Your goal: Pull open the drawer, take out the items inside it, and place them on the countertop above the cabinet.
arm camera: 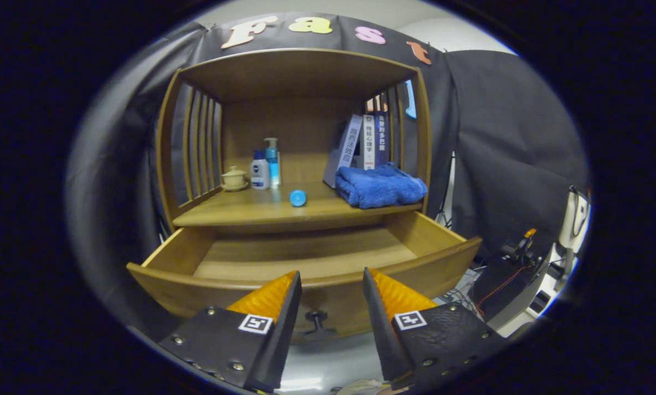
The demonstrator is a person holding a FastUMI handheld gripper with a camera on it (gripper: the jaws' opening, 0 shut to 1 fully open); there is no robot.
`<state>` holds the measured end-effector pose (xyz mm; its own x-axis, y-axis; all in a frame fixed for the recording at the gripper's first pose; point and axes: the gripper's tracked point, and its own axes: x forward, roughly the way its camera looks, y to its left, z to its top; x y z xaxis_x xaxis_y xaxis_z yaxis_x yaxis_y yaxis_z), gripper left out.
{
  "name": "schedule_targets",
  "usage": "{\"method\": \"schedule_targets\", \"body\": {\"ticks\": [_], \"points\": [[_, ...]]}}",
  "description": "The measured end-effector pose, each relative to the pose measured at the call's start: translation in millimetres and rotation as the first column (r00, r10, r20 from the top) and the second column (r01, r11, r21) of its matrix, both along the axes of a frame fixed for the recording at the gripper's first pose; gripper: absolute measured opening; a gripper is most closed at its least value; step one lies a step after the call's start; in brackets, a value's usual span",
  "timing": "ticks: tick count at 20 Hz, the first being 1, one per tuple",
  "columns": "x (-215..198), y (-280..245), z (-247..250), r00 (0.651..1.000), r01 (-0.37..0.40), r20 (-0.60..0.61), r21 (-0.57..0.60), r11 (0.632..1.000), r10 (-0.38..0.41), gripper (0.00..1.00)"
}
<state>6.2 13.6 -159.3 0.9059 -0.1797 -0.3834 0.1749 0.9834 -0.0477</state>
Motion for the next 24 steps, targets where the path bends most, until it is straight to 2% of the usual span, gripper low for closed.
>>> {"method": "schedule_targets", "body": {"ticks": [4,8,13,14,19,24], "points": [[-0.5,6.7,-23.6,0.999,-0.031,-0.013,0.049,0.998,0.031,0.66],[3.7,10.4,-45.0,0.995,-0.065,-0.069,0.023,0.998,0.066,0.66],[10.4,8.4,-42.7,0.996,-0.076,-0.031,0.045,0.996,0.078,0.65],[17.0,7.6,-37.2,0.997,-0.073,-0.014,0.039,0.997,0.073,0.65],[48.8,9.3,-46.0,0.993,-0.090,-0.082,-0.006,0.996,0.089,0.65],[93.4,14.7,-52.1,0.988,-0.117,-0.101,0.000,0.993,0.117,0.65]]}}
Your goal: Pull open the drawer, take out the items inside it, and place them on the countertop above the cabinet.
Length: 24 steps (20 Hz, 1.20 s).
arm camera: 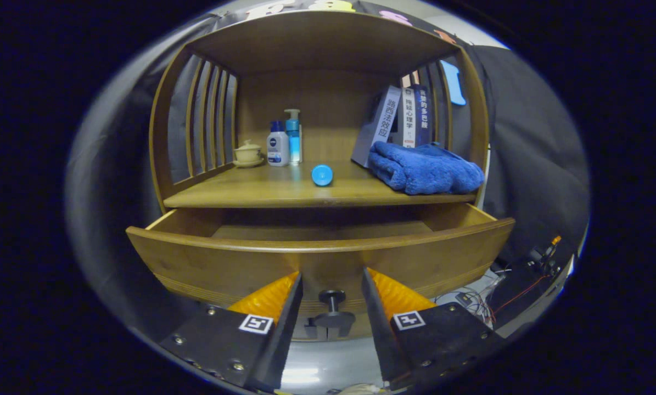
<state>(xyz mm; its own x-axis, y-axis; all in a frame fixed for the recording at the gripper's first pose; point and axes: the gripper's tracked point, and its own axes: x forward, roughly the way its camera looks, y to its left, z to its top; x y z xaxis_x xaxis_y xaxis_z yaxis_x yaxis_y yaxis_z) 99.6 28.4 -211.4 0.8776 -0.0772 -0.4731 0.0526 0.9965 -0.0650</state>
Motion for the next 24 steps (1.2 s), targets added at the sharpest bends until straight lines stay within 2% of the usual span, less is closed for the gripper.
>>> {"method": "schedule_targets", "body": {"ticks": [12,16,20,24], "points": [[61.5,1.8,-12.6,0.999,0.011,0.036,0.113,0.994,-0.015,0.65],[64.4,0.7,-15.0,0.999,-0.002,0.040,0.124,0.992,-0.002,0.65],[65.2,0.9,-18.3,0.999,0.016,0.041,0.164,0.986,-0.023,0.66],[63.1,3.4,19.1,0.994,0.005,0.103,0.176,0.984,-0.024,0.66]]}}
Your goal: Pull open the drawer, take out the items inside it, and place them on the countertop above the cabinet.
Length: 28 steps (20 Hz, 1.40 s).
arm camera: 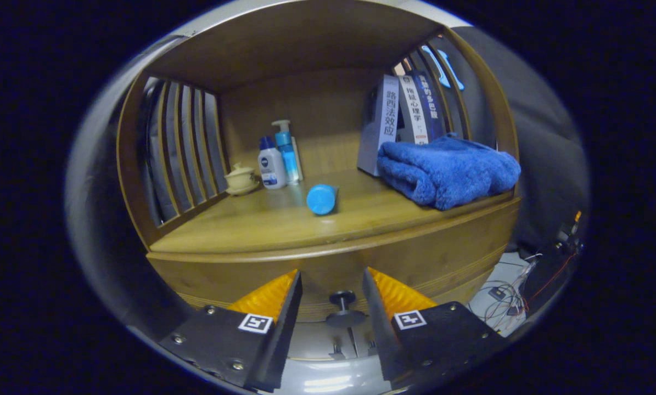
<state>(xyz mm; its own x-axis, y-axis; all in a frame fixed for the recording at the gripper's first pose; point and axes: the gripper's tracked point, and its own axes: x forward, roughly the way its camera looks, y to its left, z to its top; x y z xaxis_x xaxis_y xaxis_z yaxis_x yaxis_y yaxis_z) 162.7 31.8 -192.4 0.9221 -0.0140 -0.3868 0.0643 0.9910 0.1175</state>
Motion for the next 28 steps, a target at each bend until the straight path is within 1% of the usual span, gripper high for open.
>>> {"method": "schedule_targets", "body": {"ticks": [4,9,12,17,21,22,25,27,28], "points": [[-6.2,-15.8,56.9,0.993,0.047,0.104,-0.001,0.999,-0.047,0.66],[-23.5,-45.7,128.3,0.970,0.118,0.220,-0.075,0.990,-0.098,0.66],[-45.9,-69.1,164.9,0.952,0.183,0.269,-0.116,0.976,-0.147,0.66],[-80.4,-102.8,198.8,0.924,0.280,0.310,-0.155,0.947,-0.223,0.65],[-103.5,-128.0,204.3,0.916,0.334,0.291,-0.178,0.926,-0.275,0.61],[-110.0,-133.3,205.2,0.914,0.343,0.290,-0.181,0.922,-0.283,0.59],[-120.6,-138.7,205.7,0.920,0.318,0.292,-0.167,0.933,-0.261,0.56],[-129.4,-136.5,202.1,0.934,0.283,0.272,-0.173,0.943,-0.230,0.53],[-132.6,-137.3,196.0,0.946,0.264,0.243,-0.187,0.946,-0.216,0.52]]}}
